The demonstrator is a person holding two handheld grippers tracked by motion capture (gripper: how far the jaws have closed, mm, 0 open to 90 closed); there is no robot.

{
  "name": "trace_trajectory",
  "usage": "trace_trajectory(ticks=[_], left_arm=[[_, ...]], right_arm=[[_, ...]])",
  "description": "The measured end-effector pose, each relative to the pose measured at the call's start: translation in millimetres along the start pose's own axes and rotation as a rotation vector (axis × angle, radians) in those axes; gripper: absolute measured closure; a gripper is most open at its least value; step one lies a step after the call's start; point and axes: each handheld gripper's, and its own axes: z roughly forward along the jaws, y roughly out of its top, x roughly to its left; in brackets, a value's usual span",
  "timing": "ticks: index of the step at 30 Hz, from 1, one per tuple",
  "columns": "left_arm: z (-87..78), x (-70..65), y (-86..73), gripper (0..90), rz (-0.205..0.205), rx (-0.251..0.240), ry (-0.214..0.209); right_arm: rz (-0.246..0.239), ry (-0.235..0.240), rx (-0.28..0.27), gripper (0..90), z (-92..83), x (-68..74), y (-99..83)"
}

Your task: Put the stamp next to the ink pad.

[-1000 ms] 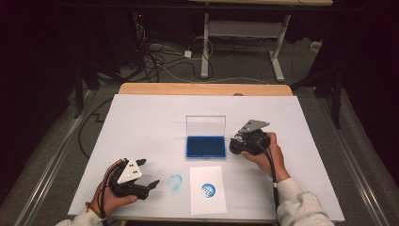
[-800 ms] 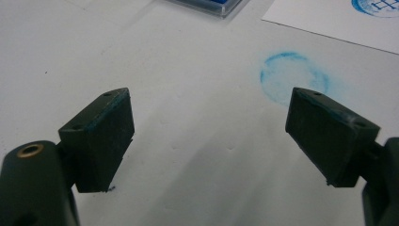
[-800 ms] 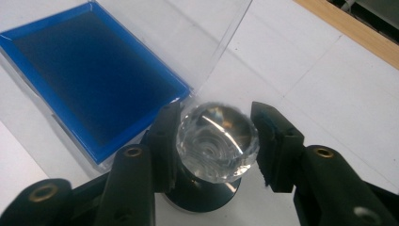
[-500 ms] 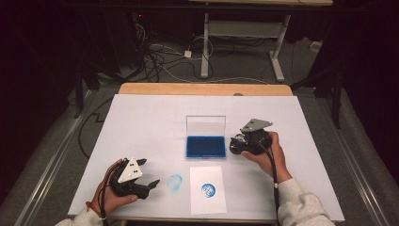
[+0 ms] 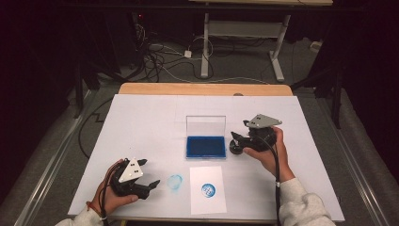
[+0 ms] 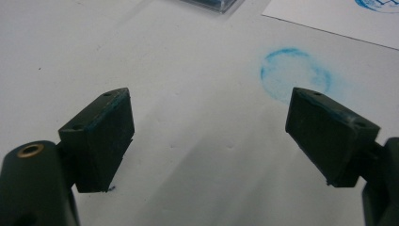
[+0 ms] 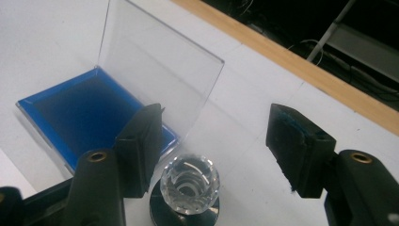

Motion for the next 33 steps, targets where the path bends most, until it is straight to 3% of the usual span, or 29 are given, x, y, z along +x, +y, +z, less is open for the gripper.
trace_trajectory(ticks=[7, 11, 13, 17, 19, 33], left_arm=[[-0.1, 0.3, -0.4, 15.5, 0.000, 0.001, -0.002], [-0.2, 0.3, -0.4, 15.5, 0.001, 0.001, -0.003], [-0.1, 0.2, -0.4, 15.5, 0.001, 0.002, -0.001], [-0.5, 0.6, -0.3, 15.5, -0.002, 0.002, 0.003], [-0.5, 0.6, -0.3, 15.5, -0.002, 0.002, 0.001], [-0.8, 1.1, -0.2, 15.5, -0.004, 0.000, 0.009]], right_arm=[[-0.011, -0.008, -0.019, 31.3, -3.0, 2.2, 2.9], [-0.004, -0.022, -0.033, 22.3, -4.1, 4.0, 4.0], [0.001, -0.063, -0.030, 18.6, -4.4, 5.9, 5.9], [0.011, -0.074, -0.055, 16.2, -7.2, 6.6, 7.1], [0.011, -0.089, -0.060, 16.4, -8.0, 6.8, 7.6], [-0.011, -0.061, -0.086, 17.2, -20.3, 15.8, 9.2]])
